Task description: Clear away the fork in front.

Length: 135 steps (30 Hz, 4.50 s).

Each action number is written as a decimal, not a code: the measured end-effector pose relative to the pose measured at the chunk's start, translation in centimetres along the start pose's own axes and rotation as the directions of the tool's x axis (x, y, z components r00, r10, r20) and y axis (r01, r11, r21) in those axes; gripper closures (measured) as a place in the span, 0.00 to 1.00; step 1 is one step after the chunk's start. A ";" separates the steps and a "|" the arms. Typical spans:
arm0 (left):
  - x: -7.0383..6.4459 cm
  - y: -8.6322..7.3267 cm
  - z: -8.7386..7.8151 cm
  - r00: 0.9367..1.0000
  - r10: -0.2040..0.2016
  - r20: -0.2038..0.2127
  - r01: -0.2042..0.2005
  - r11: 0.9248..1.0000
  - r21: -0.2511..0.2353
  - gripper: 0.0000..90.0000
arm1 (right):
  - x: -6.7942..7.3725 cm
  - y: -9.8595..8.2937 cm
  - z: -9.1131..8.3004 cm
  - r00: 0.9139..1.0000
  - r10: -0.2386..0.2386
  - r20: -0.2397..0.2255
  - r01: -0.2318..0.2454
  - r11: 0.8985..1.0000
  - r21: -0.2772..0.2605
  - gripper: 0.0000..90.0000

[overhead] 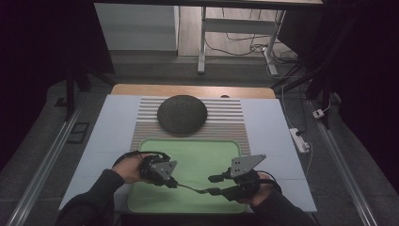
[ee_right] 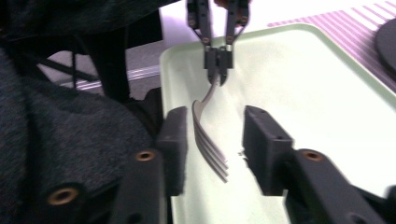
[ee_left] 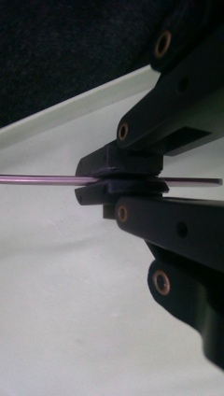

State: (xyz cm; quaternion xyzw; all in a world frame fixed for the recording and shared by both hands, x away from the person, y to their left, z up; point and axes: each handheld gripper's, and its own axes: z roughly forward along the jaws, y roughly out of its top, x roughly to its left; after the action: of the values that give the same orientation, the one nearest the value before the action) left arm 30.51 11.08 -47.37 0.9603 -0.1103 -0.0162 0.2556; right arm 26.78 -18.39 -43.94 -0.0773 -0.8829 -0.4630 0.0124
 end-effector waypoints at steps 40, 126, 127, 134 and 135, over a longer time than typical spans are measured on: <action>-4.3 -4.0 -1.8 0.595 -0.768 -0.237 0.765 0.632 -0.128 0.96 | 0.4 -4.8 -4.5 0.826 0.251 0.504 -0.289 0.957 -0.004 0.02; 3.3 -2.6 3.8 0.483 -0.852 -0.202 0.819 0.521 -0.240 0.98 | 1.6 -7.2 -6.8 0.815 0.323 0.481 -0.379 0.925 0.020 0.01; 3.4 -2.6 3.8 0.481 -0.853 -0.203 0.819 0.520 -0.242 0.98 | 1.6 -7.2 -6.8 0.816 0.324 0.479 -0.379 0.925 0.020 0.01; 3.5 -3.3 3.4 0.453 -0.859 -0.238 0.825 0.505 -0.255 0.99 | 1.5 -7.2 -6.9 0.818 0.336 0.467 -0.387 0.922 0.014 0.00; 3.5 -3.4 3.3 0.446 -0.863 -0.238 0.828 0.499 -0.257 0.99 | 1.5 -7.2 -6.9 0.817 0.338 0.467 -0.388 0.921 0.014 0.00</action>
State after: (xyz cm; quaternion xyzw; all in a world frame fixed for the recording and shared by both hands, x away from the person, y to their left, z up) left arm 34.35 11.58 -51.86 0.8595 0.4292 0.0171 0.2771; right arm 23.88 -27.87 -45.77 -0.3500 -0.8534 -0.3722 -0.1030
